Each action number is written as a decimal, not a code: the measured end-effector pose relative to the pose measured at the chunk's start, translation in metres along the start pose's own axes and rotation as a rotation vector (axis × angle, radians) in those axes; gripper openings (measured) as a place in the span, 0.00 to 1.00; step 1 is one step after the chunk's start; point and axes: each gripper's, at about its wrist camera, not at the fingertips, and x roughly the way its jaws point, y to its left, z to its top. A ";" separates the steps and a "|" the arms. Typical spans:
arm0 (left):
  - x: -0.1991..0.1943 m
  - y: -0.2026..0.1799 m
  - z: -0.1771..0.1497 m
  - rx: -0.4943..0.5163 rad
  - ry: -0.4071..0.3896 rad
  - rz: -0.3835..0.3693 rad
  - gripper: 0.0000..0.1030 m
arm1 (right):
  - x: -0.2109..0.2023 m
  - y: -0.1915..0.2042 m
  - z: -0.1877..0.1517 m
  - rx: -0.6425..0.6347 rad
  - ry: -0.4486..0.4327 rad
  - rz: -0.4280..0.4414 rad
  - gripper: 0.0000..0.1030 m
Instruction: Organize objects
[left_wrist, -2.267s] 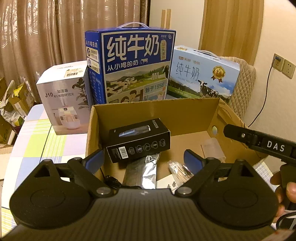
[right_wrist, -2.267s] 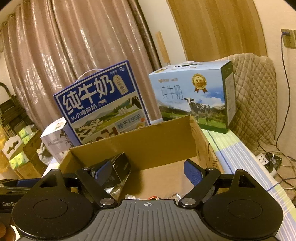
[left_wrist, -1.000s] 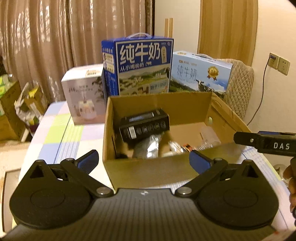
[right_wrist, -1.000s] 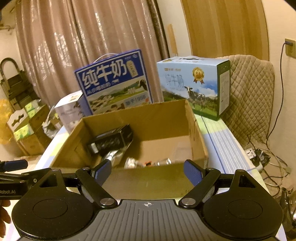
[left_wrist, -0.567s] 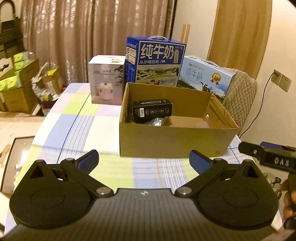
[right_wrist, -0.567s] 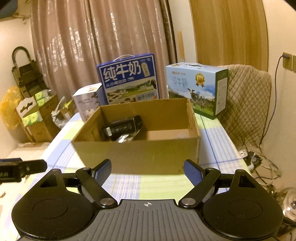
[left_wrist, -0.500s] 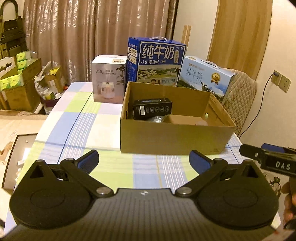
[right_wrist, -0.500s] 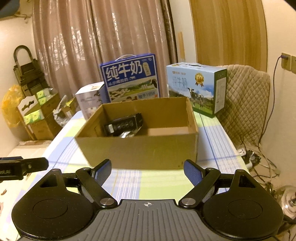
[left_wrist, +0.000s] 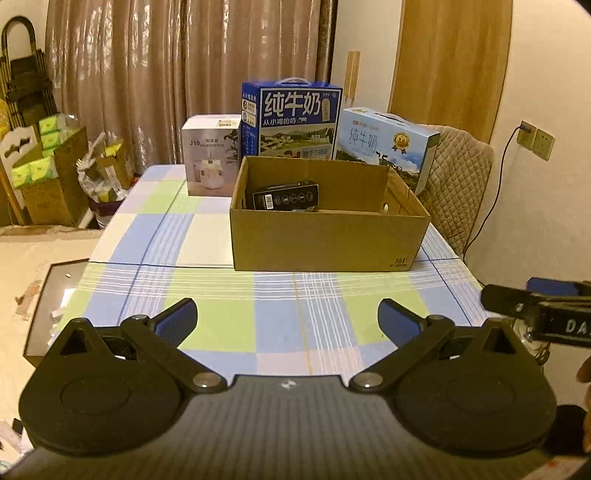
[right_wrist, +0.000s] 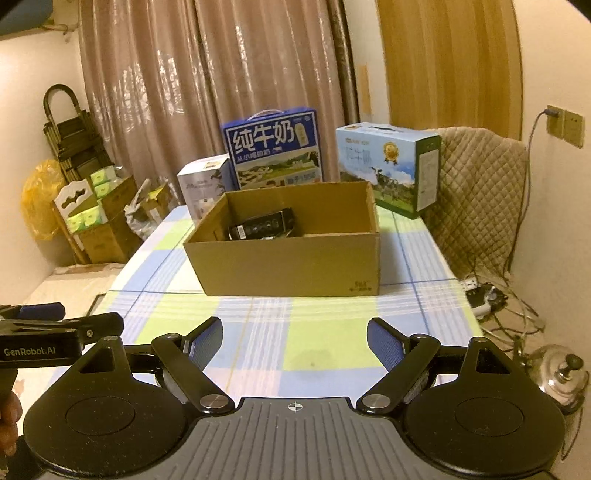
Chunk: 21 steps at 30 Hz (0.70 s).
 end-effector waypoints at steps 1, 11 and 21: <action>-0.004 -0.002 -0.002 0.005 -0.002 0.001 0.99 | -0.005 0.000 -0.003 -0.002 0.002 0.001 0.80; -0.038 -0.017 -0.025 -0.006 -0.007 -0.007 0.99 | -0.036 0.003 -0.021 0.004 0.017 0.010 0.80; -0.052 -0.020 -0.032 -0.008 -0.019 0.003 0.99 | -0.044 0.008 -0.025 -0.012 0.022 0.014 0.80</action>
